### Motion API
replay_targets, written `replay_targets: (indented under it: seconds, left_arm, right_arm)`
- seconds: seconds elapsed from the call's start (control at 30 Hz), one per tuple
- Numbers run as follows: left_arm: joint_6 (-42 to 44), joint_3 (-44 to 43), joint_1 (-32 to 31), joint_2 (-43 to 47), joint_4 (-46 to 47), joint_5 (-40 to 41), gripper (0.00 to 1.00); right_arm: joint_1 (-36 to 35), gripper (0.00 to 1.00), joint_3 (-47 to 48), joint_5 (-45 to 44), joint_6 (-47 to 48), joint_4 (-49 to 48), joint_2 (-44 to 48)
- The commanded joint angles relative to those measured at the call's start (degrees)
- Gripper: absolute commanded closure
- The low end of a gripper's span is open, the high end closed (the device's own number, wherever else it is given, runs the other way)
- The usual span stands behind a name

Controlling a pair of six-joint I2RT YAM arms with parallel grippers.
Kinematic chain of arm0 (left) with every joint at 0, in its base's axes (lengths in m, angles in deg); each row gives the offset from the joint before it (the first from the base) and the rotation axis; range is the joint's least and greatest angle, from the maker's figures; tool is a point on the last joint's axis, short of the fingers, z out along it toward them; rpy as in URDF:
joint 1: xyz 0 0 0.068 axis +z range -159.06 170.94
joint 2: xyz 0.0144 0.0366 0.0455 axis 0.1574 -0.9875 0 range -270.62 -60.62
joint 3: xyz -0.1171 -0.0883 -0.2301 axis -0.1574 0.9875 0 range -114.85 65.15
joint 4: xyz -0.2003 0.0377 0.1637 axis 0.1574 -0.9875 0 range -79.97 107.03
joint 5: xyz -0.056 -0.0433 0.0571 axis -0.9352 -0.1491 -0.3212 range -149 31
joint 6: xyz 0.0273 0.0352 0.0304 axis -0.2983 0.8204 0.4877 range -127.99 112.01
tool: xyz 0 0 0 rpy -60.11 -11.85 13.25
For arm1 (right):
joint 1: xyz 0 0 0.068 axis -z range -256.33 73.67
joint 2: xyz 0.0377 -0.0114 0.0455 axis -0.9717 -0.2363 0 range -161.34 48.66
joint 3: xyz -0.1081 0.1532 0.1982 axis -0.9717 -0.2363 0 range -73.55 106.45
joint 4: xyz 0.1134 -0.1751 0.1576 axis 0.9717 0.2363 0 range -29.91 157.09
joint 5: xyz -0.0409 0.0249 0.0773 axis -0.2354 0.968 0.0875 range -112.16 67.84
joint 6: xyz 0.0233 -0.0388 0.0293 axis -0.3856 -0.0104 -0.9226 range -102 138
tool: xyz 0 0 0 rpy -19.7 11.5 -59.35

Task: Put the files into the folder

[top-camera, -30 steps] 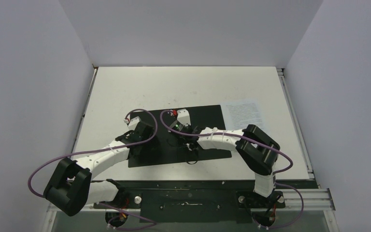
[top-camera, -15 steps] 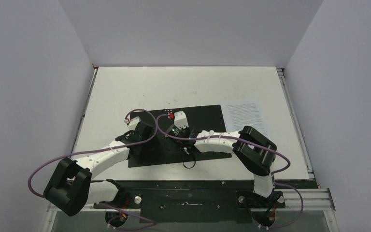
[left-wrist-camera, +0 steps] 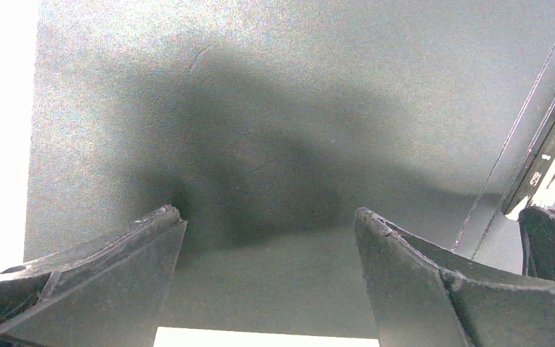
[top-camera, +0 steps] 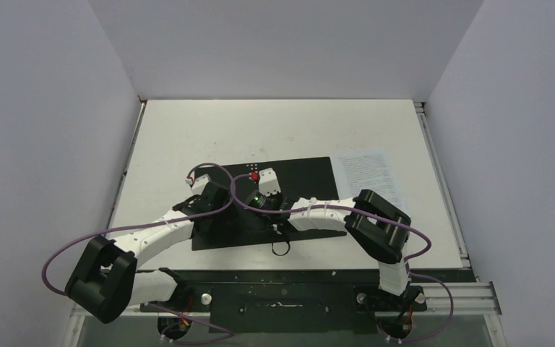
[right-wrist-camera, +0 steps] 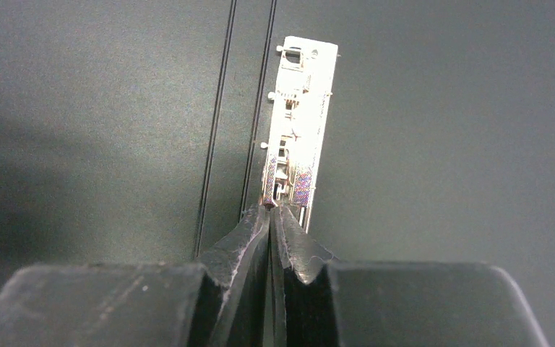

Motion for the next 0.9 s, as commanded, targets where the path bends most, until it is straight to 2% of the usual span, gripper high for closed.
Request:
replay_targets:
  seconds: [0.0, 0.57, 0.87]
  left_arm:
    - [-0.3, 1.8, 0.3, -1.5, -3.6, -0.3, 0.12]
    - [-0.3, 1.7, 0.3, -1.5, -4.1, 0.0, 0.12]
    - [-0.3, 1.6, 0.3, -1.6, -4.1, 0.0, 0.12]
  right_arm:
    - [0.4, 0.95, -2.7, -1.0, 0.3, 8.5, -3.5]
    - [0.6, 0.95, -3.6, -4.2, -0.6, 10.1, -4.2]
    - [1.2, 0.95, -3.6, -2.2, -1.3, 8.4, -0.3]
